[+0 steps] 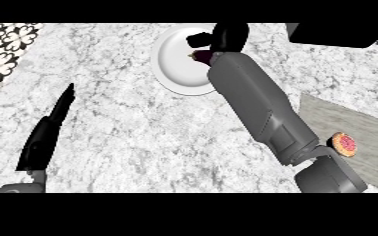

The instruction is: Pick the eggplant from the placemat and place it in the plate

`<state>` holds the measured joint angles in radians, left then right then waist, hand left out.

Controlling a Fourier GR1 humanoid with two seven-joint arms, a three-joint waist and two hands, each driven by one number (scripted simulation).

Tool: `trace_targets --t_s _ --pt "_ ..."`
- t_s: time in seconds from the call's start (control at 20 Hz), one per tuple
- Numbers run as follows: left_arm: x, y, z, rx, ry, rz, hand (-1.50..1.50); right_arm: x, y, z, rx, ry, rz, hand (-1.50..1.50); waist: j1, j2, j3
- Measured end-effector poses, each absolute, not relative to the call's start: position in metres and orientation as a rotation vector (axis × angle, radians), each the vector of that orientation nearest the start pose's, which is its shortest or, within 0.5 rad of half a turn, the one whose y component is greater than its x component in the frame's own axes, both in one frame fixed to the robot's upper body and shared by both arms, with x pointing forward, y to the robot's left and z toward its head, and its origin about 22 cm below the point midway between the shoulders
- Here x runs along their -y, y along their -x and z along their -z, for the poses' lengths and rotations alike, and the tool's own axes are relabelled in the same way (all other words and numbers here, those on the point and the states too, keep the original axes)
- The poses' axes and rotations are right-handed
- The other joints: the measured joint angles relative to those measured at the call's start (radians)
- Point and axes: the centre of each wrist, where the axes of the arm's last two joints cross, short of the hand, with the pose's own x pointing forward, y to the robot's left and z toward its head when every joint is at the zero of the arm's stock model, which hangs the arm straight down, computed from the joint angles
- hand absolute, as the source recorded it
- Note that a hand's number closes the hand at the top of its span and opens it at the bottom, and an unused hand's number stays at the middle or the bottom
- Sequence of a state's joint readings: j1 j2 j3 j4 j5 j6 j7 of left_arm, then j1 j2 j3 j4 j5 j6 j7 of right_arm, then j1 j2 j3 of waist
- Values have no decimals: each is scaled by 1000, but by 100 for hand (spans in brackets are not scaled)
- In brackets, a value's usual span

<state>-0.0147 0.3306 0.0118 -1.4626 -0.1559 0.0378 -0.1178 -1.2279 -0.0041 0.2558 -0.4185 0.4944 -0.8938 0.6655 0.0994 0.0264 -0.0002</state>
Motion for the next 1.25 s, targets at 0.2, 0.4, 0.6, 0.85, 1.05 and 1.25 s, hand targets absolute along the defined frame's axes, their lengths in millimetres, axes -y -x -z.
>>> trace_targets --t_s 0.2,0.4,0.6,0.85,1.05,1.25 --pt "-317 -239 -2 1553 -423 354 0 54 -437 -111 1428 943 53 -150 -26 -8 0" --pt "-325 -233 1 1532 -445 322 0 60 -431 -108 1485 880 189 -150 -59 -18 1" --pt "-334 -226 3 1522 -459 300 0 76 -417 -93 1552 832 282 -150 -83 -24 1" --pt "-337 -223 7 1511 -469 289 0 116 -390 -69 1631 815 320 -150 -101 -27 1" --pt "-340 -217 6 1505 -472 292 0 144 -368 -57 1656 821 294 -150 -103 -29 1" --pt "-344 -212 4 1508 -475 288 0 172 -341 -53 1664 818 290 -150 -105 -30 0"
